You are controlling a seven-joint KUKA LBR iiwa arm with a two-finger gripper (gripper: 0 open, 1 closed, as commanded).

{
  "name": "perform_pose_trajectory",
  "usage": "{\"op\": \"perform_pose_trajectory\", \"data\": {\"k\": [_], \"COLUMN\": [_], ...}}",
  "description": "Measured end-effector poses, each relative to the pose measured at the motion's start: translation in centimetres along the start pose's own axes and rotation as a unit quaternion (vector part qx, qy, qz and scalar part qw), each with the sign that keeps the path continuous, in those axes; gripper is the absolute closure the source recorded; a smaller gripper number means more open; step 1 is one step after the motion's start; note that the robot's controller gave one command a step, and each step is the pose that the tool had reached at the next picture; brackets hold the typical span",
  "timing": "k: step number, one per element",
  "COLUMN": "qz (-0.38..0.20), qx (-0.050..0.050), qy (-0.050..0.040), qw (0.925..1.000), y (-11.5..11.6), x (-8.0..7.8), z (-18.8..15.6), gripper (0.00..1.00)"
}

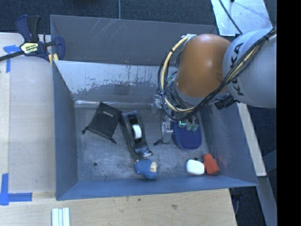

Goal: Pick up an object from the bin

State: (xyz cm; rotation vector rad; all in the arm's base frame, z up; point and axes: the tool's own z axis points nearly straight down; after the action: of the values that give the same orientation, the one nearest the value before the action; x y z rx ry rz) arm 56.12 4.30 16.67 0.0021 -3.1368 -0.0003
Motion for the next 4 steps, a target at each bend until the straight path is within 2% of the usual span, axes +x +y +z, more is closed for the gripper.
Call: {"op": "perform_pose_trajectory", "data": {"k": [1,2,3,4], "qz": [0.069,0.058,0.059,0.066], "qx": [-0.001,0.014,0.013,0.0], "qy": [-0.0037,0.0299,0.0286,-0.0078], "qw": [0.9976,0.9978,0.9978,0.9978], "y": [3.2,4.5,4.5,1.9], "x": [-0.7,-2.5,-2.4,-3.0], "z": [7.5,8.8,8.8,0.6], "gripper": [0.0,0.0,1.0,1.0]}}
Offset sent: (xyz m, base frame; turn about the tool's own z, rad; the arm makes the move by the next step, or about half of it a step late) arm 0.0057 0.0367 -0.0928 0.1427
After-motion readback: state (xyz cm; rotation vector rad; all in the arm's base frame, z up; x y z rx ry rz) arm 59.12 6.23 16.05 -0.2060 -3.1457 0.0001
